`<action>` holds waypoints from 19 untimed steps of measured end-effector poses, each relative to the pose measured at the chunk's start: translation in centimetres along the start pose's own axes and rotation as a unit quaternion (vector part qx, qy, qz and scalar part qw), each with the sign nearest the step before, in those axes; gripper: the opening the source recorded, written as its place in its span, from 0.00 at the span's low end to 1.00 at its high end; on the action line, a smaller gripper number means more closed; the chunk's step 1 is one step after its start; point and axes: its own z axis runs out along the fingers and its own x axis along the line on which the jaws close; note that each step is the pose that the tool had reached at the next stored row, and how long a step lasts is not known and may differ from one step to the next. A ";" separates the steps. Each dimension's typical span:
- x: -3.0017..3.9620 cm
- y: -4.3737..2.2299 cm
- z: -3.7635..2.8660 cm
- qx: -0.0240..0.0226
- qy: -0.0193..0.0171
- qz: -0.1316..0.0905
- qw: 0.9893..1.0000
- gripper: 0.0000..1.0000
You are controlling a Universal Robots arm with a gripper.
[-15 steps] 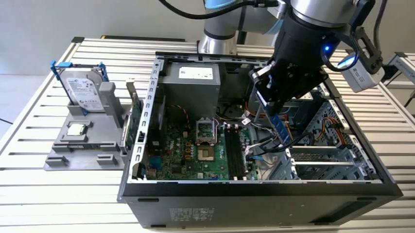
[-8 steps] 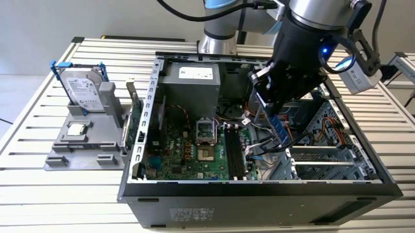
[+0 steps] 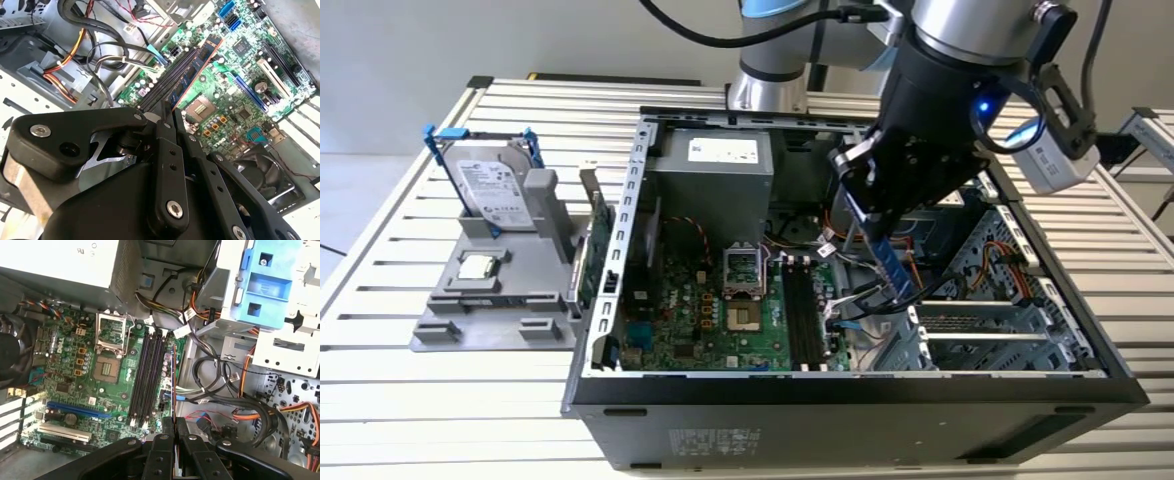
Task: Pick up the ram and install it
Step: 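Insert the ram into the slot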
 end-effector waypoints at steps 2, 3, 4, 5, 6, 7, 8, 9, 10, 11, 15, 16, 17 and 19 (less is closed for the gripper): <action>-0.01 0.04 0.12 0.000 0.000 0.001 1.000 0.00; -0.01 0.06 0.20 0.000 0.000 0.002 1.000 0.00; -0.02 0.08 0.28 0.000 0.000 0.002 1.000 0.00; -0.02 0.09 0.35 0.000 0.000 0.003 1.000 0.00; -0.02 0.10 0.43 0.000 0.000 0.004 1.000 0.00; -0.02 0.11 0.50 0.000 0.000 0.005 1.000 0.00; -0.03 0.12 0.56 0.000 0.000 0.006 1.000 0.00; -0.03 0.13 0.61 0.000 0.000 0.006 1.000 0.00; -0.03 0.14 0.66 0.000 0.000 0.007 1.000 0.00; -0.03 0.14 0.67 0.000 0.000 0.007 1.000 0.00; -0.03 0.14 0.67 0.000 0.000 0.008 1.000 0.00; -0.03 0.14 0.68 0.000 0.000 0.008 1.000 0.00; -0.03 0.14 0.68 0.000 0.000 0.008 1.000 0.00; -0.03 0.14 0.69 0.000 0.000 0.008 1.000 0.00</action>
